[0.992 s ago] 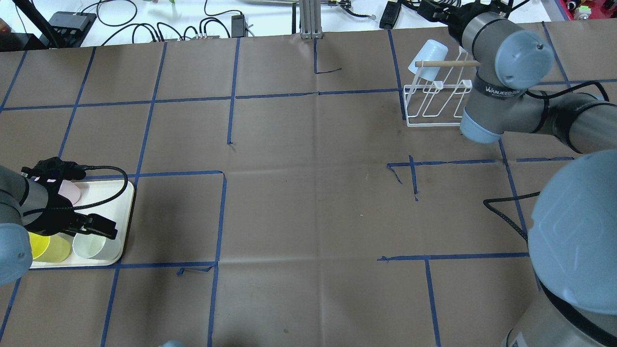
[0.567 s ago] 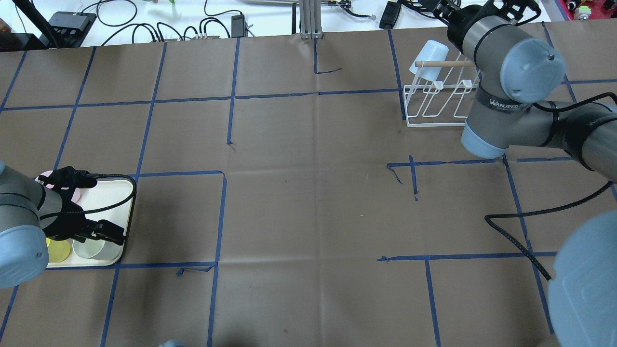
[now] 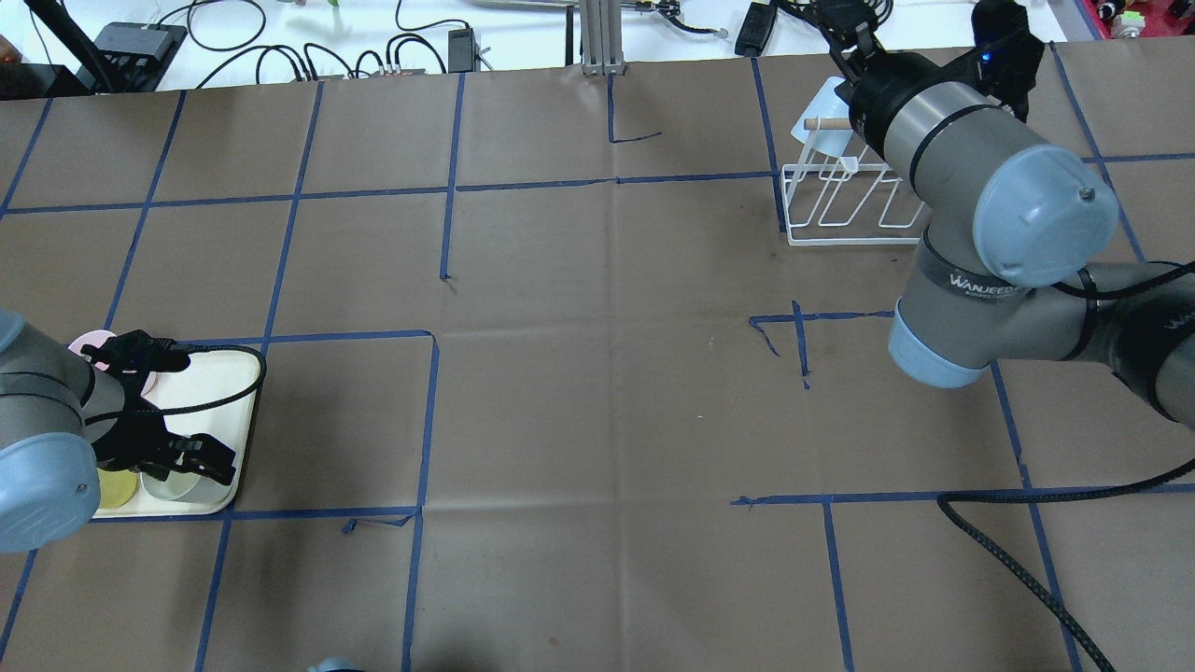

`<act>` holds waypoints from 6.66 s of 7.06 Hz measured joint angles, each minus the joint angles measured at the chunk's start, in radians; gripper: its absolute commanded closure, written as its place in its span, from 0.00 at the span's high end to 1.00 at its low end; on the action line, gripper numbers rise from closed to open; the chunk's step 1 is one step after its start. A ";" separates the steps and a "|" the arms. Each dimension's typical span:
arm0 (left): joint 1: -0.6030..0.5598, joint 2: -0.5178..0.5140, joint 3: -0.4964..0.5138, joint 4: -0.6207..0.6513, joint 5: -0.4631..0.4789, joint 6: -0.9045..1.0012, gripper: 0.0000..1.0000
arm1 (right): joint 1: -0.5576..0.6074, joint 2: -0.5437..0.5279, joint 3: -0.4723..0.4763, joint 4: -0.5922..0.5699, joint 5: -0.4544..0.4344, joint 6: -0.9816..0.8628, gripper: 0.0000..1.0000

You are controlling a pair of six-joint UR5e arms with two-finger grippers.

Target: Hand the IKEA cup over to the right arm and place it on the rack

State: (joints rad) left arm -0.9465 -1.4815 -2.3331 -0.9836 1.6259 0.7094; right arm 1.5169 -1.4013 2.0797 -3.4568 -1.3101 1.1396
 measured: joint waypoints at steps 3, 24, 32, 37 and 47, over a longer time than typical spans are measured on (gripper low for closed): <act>0.000 0.000 0.004 -0.006 0.002 -0.016 0.00 | 0.060 -0.009 0.020 0.019 -0.013 0.247 1.00; -0.412 -0.310 0.389 0.520 -1.279 0.048 0.00 | 0.068 0.003 0.047 0.041 0.001 0.269 1.00; -0.541 -0.363 0.267 0.883 -1.336 0.019 0.06 | 0.196 -0.010 0.053 0.041 0.052 0.494 0.97; -0.613 -0.364 0.263 0.973 -1.258 -0.123 0.06 | 0.224 -0.002 0.053 0.041 0.028 0.514 0.96; -0.618 -0.361 0.262 0.976 -1.252 -0.144 0.07 | 0.263 0.026 0.020 0.068 0.028 0.514 0.80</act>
State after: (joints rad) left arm -1.5646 -1.8424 -2.0709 -0.0080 0.3741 0.5657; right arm 1.7797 -1.3752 2.0998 -3.3892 -1.2816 1.6531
